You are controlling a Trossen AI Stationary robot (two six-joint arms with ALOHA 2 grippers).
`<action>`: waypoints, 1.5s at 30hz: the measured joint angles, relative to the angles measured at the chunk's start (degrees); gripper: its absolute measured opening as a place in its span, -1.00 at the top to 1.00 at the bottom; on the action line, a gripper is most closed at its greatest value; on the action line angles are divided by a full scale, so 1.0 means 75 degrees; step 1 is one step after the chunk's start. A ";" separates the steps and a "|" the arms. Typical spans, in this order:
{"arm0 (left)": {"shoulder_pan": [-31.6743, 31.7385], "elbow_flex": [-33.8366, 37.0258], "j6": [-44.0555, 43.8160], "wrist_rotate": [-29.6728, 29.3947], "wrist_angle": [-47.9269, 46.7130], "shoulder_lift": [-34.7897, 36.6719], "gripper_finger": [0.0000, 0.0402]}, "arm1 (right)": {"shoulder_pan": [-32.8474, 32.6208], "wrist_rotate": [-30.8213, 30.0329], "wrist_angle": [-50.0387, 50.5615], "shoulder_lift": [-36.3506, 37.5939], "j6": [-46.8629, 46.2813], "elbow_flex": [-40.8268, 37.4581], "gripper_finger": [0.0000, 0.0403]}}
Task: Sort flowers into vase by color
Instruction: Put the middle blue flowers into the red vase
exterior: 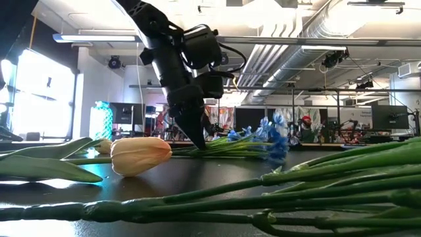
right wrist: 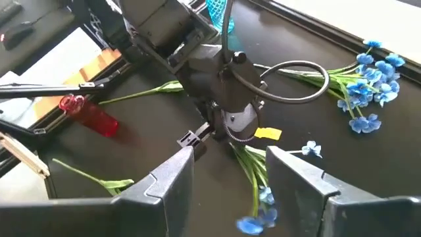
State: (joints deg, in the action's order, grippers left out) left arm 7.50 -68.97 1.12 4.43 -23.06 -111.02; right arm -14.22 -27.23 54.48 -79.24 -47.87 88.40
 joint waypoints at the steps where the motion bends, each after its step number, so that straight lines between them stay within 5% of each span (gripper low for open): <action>1: 0.0017 0.0000 -0.0157 0.0005 0.0001 0.0000 0.95 | 0.0000 -0.0042 -0.0057 0.0004 -0.0051 0.0000 0.12; 9: 0.0393 0.0000 -0.1115 0.0723 0.0106 0.0518 0.99 | 0.0000 -0.0272 -0.1397 0.0073 -0.0149 -0.0003 0.12; 20: 0.1307 0.0000 -0.1077 0.0904 0.0120 0.2484 1.00 | 0.0000 -0.0769 -0.1154 0.0060 -0.0710 -0.0530 0.12; 29: 0.1563 0.0000 -0.1071 0.1135 0.0166 0.4001 1.00 | 0.0416 -0.0020 -0.4377 0.0050 -0.0561 -0.2325 0.12; 35: 0.1495 0.0000 -0.1138 0.1756 0.0500 0.4695 1.00 | 0.0759 0.0323 -0.6738 0.0047 0.0701 -0.2969 0.10; 40: 0.1355 0.0000 -0.1202 0.1824 0.0509 0.4990 1.00 | 0.0851 0.0316 -0.7832 0.0047 0.1926 -0.3010 0.05; 45: 0.1031 0.0000 -0.1211 0.1824 0.0716 0.5042 1.00 | 0.1111 0.0351 -0.7865 0.0050 0.1851 -0.3010 0.01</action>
State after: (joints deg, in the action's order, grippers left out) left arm 15.23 -68.97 -7.96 18.11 -17.69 -73.21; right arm -5.88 -24.60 -4.51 -78.87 -33.99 65.82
